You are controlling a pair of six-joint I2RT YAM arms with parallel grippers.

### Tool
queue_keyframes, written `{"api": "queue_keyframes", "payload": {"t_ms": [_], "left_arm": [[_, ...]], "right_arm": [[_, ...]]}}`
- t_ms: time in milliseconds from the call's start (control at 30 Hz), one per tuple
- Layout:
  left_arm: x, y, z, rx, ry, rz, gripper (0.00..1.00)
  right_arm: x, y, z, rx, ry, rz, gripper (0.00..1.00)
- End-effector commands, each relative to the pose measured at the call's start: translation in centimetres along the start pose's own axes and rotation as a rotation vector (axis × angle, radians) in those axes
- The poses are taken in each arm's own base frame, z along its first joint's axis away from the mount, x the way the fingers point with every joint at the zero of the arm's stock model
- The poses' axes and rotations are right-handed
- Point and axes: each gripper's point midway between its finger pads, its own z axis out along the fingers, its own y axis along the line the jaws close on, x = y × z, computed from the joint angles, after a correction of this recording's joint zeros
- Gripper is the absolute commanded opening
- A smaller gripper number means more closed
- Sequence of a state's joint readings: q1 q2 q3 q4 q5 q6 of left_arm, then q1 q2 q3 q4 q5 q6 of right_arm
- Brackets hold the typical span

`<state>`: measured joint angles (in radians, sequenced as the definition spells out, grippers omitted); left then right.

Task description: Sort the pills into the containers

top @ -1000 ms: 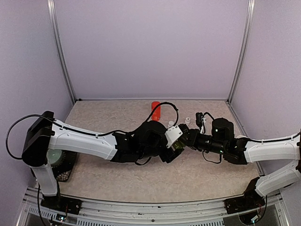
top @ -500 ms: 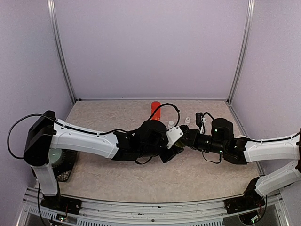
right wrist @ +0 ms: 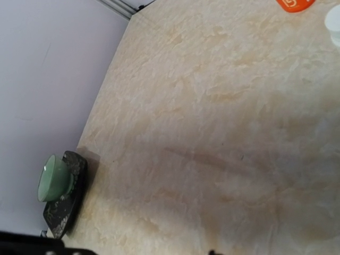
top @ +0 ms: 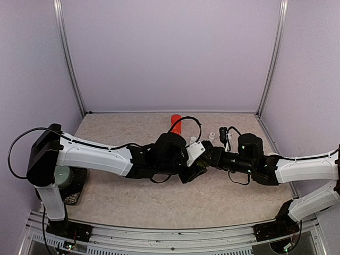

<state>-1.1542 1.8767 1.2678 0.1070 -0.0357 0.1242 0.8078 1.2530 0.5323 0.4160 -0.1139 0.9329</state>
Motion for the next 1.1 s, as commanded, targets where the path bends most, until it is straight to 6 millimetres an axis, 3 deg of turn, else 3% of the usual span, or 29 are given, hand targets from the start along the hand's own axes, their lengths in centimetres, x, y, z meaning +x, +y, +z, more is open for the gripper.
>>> {"api": "queue_keyframes", "payload": {"t_ms": [0, 433, 867, 1067], "left_arm": [[-2.0, 0.8, -1.7, 0.038, -0.029, -0.060, 0.48], [-2.7, 1.9, -2.5, -0.001, -0.068, -0.111, 0.55], [-2.3, 0.7, -2.3, -0.021, -0.056, -0.078, 0.97], [-1.0, 0.3, -1.2, -0.032, -0.015, -0.069, 0.99]], "right_arm": [[0.0, 0.1, -0.2, 0.015, 0.006, -0.088, 0.17], [0.1, -0.5, 0.0, 0.032, 0.011, -0.073, 0.17], [-1.0, 0.3, 0.1, 0.035, 0.010, -0.019, 0.17], [-1.2, 0.9, 0.3, 0.019, 0.019, -0.014, 0.17]]}}
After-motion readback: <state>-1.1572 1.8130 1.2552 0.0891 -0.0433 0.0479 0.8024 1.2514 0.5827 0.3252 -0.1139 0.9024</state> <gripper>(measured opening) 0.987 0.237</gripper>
